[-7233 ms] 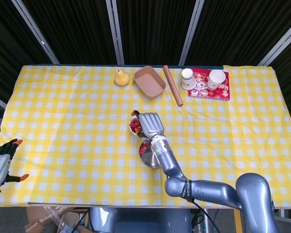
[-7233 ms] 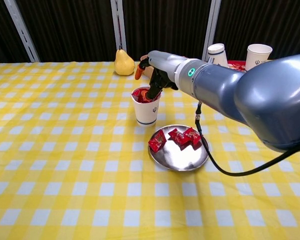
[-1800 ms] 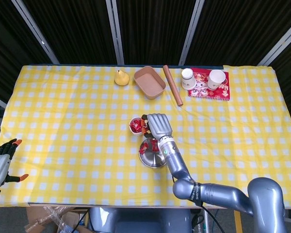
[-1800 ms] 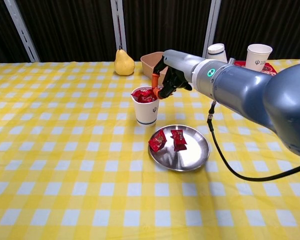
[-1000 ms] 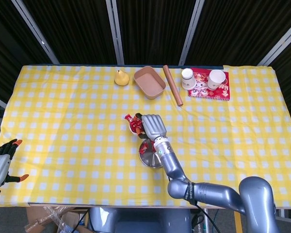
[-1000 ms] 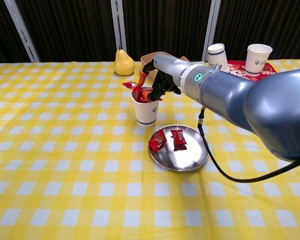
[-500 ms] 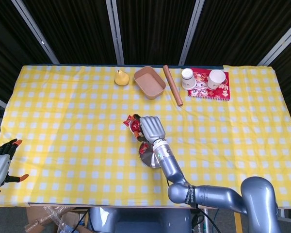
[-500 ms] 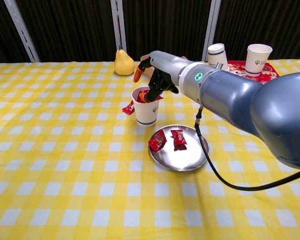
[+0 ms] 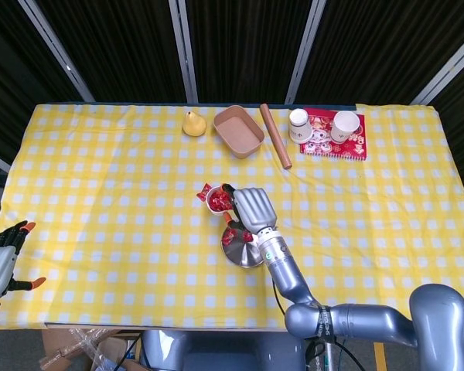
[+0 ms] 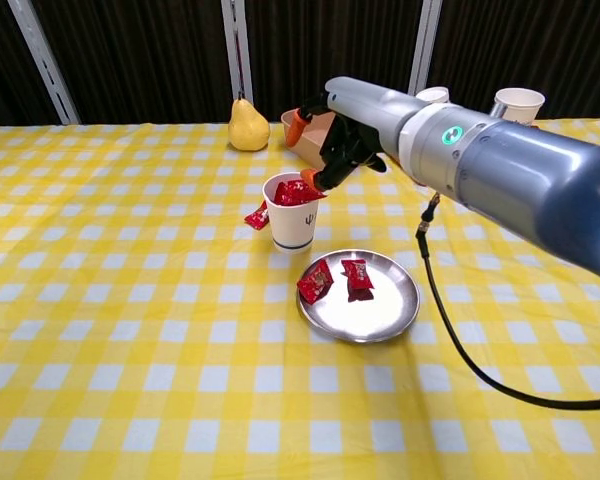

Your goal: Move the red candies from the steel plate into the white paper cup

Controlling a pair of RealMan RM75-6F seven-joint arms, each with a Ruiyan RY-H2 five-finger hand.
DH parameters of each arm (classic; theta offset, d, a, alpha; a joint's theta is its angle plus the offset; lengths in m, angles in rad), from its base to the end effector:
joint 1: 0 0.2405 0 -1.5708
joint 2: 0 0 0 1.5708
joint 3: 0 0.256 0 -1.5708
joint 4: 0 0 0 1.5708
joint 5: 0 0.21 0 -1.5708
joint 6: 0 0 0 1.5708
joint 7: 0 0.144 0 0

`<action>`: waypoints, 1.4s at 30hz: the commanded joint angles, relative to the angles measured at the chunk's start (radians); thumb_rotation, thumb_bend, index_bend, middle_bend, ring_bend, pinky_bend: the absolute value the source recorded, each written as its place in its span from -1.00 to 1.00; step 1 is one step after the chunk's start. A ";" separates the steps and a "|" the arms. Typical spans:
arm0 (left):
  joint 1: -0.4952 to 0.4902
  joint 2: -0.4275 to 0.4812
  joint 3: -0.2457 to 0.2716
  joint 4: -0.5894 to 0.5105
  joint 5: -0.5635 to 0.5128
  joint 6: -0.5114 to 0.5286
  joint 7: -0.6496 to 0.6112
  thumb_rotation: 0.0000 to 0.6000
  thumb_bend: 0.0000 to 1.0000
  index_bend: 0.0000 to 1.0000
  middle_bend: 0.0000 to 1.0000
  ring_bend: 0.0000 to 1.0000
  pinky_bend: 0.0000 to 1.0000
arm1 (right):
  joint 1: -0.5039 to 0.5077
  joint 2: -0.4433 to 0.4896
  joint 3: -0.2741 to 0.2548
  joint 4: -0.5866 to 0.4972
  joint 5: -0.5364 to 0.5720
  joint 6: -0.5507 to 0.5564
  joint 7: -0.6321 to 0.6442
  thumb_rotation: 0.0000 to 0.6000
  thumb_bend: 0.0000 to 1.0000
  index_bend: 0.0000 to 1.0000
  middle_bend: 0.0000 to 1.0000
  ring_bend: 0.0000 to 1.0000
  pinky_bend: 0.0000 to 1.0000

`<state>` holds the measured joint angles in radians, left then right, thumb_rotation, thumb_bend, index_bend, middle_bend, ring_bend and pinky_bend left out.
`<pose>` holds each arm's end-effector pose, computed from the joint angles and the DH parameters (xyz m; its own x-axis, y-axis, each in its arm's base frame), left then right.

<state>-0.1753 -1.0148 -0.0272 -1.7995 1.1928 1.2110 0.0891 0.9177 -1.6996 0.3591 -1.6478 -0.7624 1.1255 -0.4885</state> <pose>-0.3181 0.1908 0.1477 0.3147 0.2837 0.9058 0.9107 0.1787 -0.3724 -0.0358 -0.3461 -0.0290 0.1425 -0.2796 0.9495 -0.9595 -0.2747 0.0631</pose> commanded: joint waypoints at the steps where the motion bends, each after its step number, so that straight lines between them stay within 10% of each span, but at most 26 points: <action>1: 0.001 0.000 0.000 -0.001 0.001 0.003 0.002 1.00 -0.90 -1.00 -1.00 -1.00 -1.00 | -0.019 0.028 -0.020 -0.045 -0.010 0.018 -0.015 1.00 -0.08 -0.36 0.73 0.82 0.66; 11: 0.000 0.001 -0.001 -0.001 -0.004 -0.002 0.000 1.00 -0.90 -1.00 -1.00 -1.00 -1.00 | 0.054 0.000 -0.001 -0.020 0.016 -0.001 -0.113 1.00 -0.08 -0.36 0.73 0.82 0.66; 30: -0.019 0.019 -0.006 0.000 -0.038 -0.060 -0.036 1.00 -0.89 -1.00 -1.00 -1.00 -1.00 | 0.301 -0.320 0.048 0.542 0.179 -0.186 -0.217 1.00 -0.08 -0.43 0.73 0.83 0.66; 42: -0.021 0.018 -0.004 0.000 -0.042 -0.058 -0.026 1.00 -0.89 -1.00 -1.00 -1.00 -1.00 | 0.338 -0.377 0.078 0.644 0.146 -0.214 -0.184 1.00 -0.08 -0.44 0.73 0.83 0.66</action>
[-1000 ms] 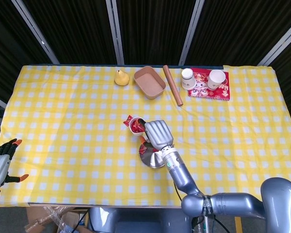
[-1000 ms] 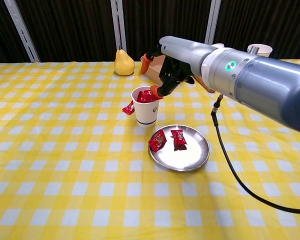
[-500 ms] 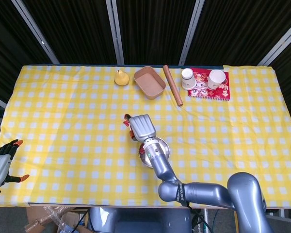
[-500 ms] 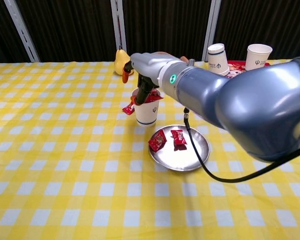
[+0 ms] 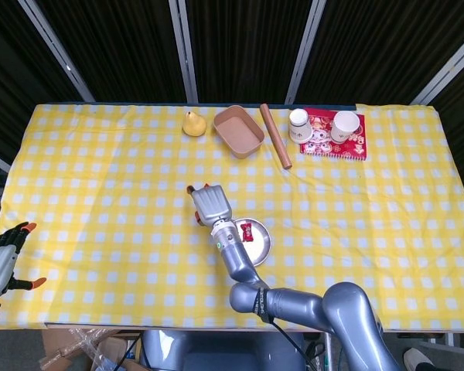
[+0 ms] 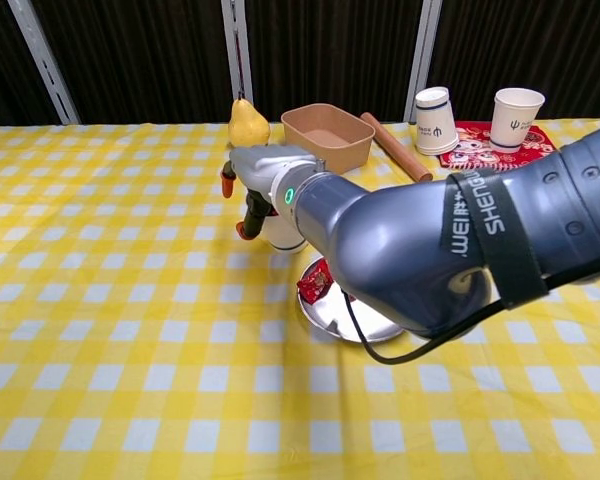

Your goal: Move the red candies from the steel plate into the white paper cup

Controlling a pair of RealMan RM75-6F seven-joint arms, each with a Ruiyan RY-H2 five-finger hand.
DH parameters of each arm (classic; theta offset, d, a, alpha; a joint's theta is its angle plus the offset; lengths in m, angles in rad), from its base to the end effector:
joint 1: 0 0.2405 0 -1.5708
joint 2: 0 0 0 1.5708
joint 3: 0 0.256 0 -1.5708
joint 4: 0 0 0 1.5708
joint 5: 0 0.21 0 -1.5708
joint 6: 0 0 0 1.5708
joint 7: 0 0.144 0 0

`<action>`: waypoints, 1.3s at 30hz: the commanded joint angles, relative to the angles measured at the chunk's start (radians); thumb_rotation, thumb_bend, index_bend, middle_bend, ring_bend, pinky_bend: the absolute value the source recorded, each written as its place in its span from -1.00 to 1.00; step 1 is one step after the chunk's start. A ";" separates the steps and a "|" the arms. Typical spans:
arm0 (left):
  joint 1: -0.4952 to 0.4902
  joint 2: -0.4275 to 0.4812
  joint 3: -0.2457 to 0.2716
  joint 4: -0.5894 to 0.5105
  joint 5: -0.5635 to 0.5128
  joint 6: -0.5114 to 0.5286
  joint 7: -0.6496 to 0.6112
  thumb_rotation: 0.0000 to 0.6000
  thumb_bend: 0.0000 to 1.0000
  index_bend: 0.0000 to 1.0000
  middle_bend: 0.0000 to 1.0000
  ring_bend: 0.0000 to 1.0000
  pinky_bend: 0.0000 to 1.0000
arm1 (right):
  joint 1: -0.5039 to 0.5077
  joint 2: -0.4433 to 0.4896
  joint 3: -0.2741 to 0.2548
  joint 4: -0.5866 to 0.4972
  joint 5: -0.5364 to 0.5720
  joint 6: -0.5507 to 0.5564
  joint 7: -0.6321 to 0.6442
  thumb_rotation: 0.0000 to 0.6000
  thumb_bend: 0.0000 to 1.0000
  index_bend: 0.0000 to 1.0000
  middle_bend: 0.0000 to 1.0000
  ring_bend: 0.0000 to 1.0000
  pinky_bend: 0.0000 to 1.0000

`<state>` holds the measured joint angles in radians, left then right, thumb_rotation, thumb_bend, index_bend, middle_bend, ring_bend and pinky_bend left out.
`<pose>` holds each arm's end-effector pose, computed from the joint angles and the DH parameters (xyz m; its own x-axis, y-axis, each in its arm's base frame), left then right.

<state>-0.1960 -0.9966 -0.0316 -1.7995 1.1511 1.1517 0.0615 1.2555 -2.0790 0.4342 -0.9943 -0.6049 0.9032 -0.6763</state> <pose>-0.3224 0.1952 0.1483 0.2801 0.3201 0.9050 0.9122 0.2051 -0.3548 0.0242 -0.3856 -0.1363 0.4241 -0.2822 0.8605 -0.8813 -0.3472 0.3205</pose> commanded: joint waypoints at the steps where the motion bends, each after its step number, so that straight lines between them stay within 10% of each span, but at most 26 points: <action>1: 0.000 -0.001 0.000 0.000 0.000 0.002 0.003 1.00 -0.89 -1.00 -1.00 -1.00 -1.00 | -0.001 0.007 0.005 -0.019 -0.017 0.014 0.005 1.00 -0.08 -0.45 0.73 0.83 0.66; 25: 0.019 -0.031 0.000 0.011 0.025 0.078 0.053 1.00 -0.89 -1.00 -1.00 -1.00 -1.00 | -0.191 0.310 -0.038 -0.580 -0.173 0.294 -0.029 1.00 -0.08 -0.46 0.73 0.78 0.61; 31: 0.024 -0.042 0.000 0.014 0.040 0.101 0.073 1.00 -0.89 -1.00 -1.00 -1.00 -1.00 | -0.346 0.495 -0.146 -0.777 -0.323 0.404 0.028 1.00 -0.08 -0.51 0.41 0.41 0.35; 39: 0.031 -0.056 -0.004 0.017 0.046 0.126 0.093 1.00 -0.89 -1.00 -1.00 -1.00 -1.00 | -0.574 0.740 -0.340 -0.926 -0.512 0.509 0.182 1.00 -0.09 -0.87 -0.27 -0.55 -0.49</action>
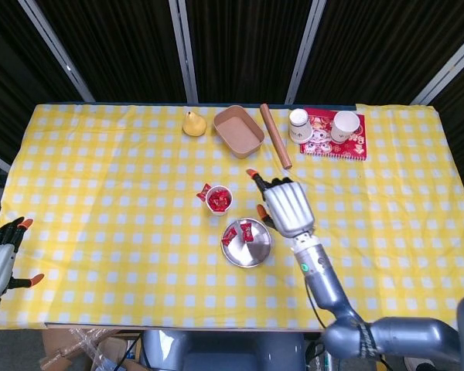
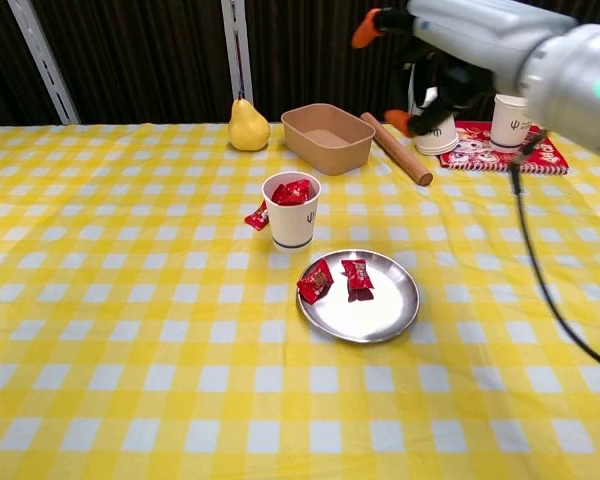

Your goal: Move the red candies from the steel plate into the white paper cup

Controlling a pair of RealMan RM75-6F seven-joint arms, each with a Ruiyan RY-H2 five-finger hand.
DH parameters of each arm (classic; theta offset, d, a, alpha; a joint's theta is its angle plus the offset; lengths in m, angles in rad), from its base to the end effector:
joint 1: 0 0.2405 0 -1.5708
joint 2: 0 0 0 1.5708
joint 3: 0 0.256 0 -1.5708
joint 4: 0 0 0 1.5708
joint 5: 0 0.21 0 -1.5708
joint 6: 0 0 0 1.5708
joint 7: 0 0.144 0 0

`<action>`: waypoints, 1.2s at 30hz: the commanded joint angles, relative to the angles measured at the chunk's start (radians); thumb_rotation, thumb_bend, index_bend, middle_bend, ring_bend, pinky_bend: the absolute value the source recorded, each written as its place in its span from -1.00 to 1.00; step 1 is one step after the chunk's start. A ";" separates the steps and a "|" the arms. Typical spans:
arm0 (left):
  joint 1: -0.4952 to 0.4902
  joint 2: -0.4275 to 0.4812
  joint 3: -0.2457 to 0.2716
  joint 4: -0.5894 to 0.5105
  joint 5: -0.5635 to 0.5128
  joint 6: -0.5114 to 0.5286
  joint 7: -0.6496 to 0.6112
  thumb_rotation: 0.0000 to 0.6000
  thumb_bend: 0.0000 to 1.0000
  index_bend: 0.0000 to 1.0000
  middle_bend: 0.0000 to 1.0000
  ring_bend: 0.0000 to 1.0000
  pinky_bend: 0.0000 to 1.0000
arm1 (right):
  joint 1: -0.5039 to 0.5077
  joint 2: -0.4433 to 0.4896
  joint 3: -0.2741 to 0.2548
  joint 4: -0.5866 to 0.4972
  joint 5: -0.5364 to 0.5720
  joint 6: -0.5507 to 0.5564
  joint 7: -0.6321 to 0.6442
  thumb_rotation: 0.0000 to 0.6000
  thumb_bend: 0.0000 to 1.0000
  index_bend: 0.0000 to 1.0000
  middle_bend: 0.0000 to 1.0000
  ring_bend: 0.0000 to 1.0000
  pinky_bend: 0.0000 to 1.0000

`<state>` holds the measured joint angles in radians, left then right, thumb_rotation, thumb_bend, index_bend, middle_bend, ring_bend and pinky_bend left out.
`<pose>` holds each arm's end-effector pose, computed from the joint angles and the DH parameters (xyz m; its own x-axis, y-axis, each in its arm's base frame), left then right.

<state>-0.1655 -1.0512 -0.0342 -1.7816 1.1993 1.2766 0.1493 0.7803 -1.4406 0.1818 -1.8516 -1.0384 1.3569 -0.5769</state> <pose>-0.3168 0.1919 0.1469 0.3688 0.2315 0.9002 0.8954 0.1715 -0.4110 -0.0867 -0.3175 0.0510 0.3694 -0.0027 0.9293 -0.8744 -0.3396 0.3466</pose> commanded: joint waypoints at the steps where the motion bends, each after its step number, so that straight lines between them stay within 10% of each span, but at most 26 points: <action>1: 0.000 -0.002 -0.002 -0.001 -0.001 0.002 0.008 1.00 -0.89 -1.00 -1.00 -1.00 -1.00 | -0.119 0.120 -0.100 -0.077 -0.091 0.067 0.102 1.00 -0.09 -0.87 -0.29 -0.58 -0.51; 15: -0.051 -0.015 -0.030 -0.025 0.021 -0.008 0.104 1.00 -0.89 -1.00 -0.96 -0.91 -0.82 | -0.344 0.292 -0.231 -0.084 -0.322 0.192 0.325 1.00 -0.10 -0.90 -0.35 -0.67 -0.59; 22: -0.178 -0.055 -0.133 -0.011 -0.036 -0.063 0.232 1.00 -0.87 -0.80 0.14 0.22 0.34 | -0.362 0.321 -0.197 -0.103 -0.348 0.180 0.379 1.00 -0.10 -0.90 -0.35 -0.67 -0.59; 36: -0.585 -0.341 -0.306 0.237 -0.482 -0.256 0.579 1.00 -0.55 -0.40 0.83 0.85 0.83 | -0.398 0.380 -0.149 -0.146 -0.398 0.160 0.481 1.00 -0.10 -0.90 -0.35 -0.67 -0.59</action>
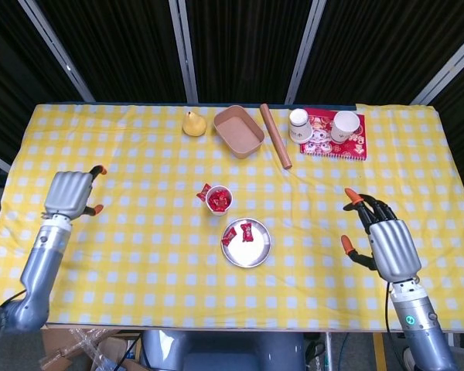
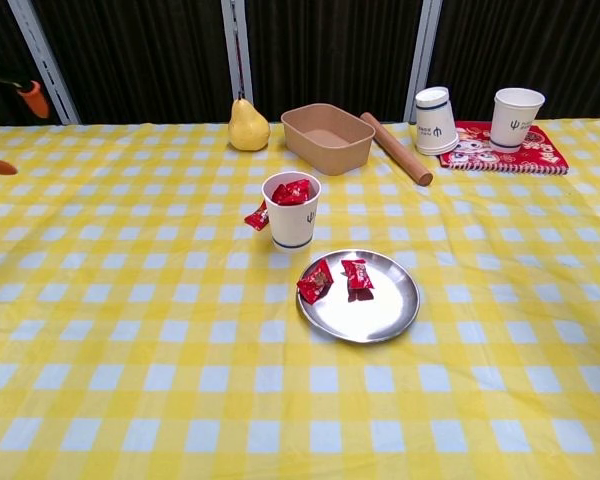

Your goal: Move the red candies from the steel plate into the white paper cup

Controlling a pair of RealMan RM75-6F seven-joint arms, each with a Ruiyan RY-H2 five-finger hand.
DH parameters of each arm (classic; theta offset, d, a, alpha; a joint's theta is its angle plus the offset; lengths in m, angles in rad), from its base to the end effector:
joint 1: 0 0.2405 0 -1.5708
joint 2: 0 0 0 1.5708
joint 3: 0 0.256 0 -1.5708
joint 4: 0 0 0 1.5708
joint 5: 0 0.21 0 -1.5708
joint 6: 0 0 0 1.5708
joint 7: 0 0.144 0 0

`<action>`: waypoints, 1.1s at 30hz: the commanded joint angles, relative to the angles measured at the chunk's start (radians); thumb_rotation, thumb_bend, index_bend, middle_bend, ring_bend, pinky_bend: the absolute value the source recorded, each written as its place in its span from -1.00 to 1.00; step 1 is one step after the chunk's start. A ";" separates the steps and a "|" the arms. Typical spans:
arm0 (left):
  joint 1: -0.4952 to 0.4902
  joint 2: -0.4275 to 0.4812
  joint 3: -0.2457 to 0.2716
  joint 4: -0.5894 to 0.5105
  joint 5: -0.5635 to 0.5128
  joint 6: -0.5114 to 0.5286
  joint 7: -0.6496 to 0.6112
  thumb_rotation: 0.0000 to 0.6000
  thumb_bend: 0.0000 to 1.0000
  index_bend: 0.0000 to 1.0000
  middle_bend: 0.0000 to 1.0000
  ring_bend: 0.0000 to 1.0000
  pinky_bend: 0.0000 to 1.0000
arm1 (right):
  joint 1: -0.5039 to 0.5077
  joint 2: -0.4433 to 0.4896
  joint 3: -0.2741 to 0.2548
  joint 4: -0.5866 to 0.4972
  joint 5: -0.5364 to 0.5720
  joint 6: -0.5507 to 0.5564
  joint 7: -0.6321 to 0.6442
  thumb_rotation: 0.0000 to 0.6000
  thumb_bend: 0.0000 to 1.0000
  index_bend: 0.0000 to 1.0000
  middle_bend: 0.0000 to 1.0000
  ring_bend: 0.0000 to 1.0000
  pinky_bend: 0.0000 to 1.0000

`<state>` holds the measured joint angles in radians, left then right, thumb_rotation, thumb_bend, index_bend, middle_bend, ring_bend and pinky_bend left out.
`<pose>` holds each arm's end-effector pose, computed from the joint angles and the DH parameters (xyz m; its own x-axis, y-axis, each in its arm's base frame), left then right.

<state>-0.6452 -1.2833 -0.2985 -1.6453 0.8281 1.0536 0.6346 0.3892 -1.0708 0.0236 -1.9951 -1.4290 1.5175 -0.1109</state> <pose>-0.1970 0.3641 0.0943 0.5615 0.1464 0.8144 0.8269 -0.0617 -0.5590 -0.1845 -0.2347 0.1507 0.1815 0.0251 0.9831 -0.9504 -0.2521 0.1820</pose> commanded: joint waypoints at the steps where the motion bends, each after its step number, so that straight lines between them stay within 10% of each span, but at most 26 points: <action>1: -0.132 -0.140 -0.046 0.131 -0.138 -0.032 0.116 1.00 -0.55 -0.39 0.84 0.86 0.83 | -0.010 0.015 0.014 -0.003 -0.011 0.000 0.024 1.00 -0.10 -0.90 -0.35 -0.67 -0.59; 12: -0.346 -0.439 -0.078 0.439 -0.349 -0.082 0.224 1.00 -0.48 -0.32 0.87 0.89 0.86 | -0.036 0.060 0.055 -0.012 -0.004 -0.018 0.120 1.00 -0.10 -0.90 -0.35 -0.67 -0.59; 33: -0.527 -0.730 -0.119 0.825 -0.383 -0.219 0.192 1.00 -0.41 -0.34 0.81 0.88 0.86 | -0.066 0.100 0.094 -0.021 -0.004 -0.069 0.225 1.00 -0.10 -0.90 -0.35 -0.67 -0.59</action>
<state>-1.1606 -1.9988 -0.4120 -0.8371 0.4407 0.8466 0.8339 0.3235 -0.9711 0.1171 -2.0157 -1.4322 1.4492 0.1136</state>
